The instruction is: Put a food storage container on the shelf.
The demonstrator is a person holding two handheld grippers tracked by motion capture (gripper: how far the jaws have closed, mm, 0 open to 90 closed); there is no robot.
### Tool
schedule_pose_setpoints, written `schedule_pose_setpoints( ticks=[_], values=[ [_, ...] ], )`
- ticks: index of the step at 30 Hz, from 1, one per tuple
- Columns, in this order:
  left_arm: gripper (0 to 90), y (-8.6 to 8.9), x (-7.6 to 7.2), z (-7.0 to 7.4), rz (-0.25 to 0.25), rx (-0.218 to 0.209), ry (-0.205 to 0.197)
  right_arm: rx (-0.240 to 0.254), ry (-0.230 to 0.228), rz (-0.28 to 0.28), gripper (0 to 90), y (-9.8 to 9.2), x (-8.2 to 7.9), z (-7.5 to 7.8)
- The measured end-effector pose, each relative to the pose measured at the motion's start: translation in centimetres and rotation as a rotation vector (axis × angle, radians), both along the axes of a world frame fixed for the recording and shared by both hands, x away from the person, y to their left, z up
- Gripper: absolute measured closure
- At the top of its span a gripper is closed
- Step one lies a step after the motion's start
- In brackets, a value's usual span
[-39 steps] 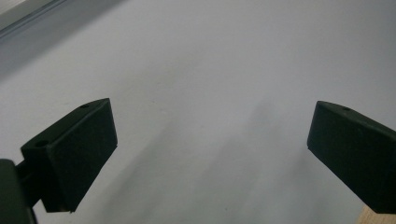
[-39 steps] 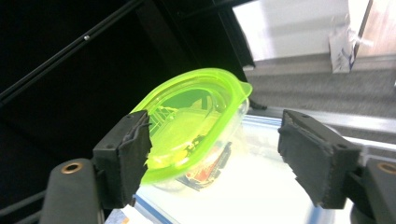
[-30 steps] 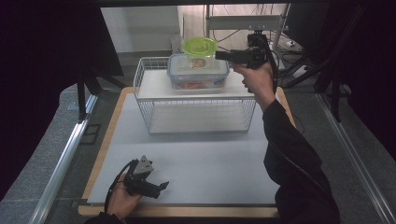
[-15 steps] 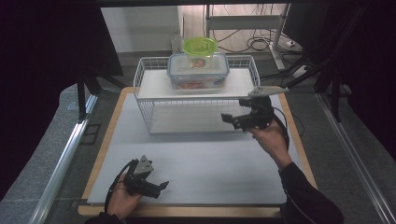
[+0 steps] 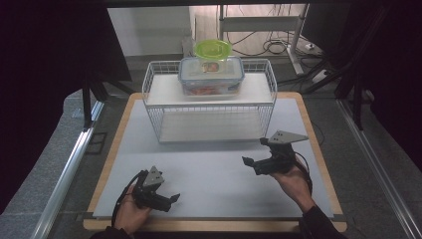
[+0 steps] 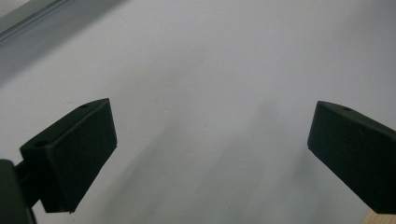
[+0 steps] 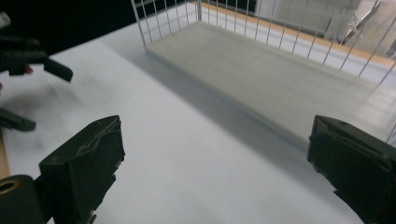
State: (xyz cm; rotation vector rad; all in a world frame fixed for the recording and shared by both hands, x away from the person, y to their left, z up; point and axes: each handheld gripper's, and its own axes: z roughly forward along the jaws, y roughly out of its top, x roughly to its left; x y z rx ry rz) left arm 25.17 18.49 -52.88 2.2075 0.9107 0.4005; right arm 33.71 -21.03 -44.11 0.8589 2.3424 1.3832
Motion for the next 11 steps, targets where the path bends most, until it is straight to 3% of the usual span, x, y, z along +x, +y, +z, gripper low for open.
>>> schedule_pose_setpoints(
  ticks=[1, 7, 9, 11],
  values=[
    [1.0, 0.0, 0.0, 0.0, 0.000, -0.002, 0.003, -0.014, 0.005, -0.004, 4.1, -0.2, -0.4, -1.0],
    [1.0, 0.0, 0.0, -0.1, -0.002, 0.004, 0.004, -0.086, 0.016, -0.015, 4.3, -0.7, -1.2, -3.4],
    [1.0, -0.1, 0.0, 0.0, -0.003, 0.006, 0.004, -0.127, 0.057, -0.022, 4.3, -1.1, -1.2, -4.6],
    [1.0, -0.1, 0.0, 0.0, -0.003, 0.005, 0.002, -0.127, 0.070, -0.032, 4.3, -1.2, -1.0, -4.7]
  ],
)
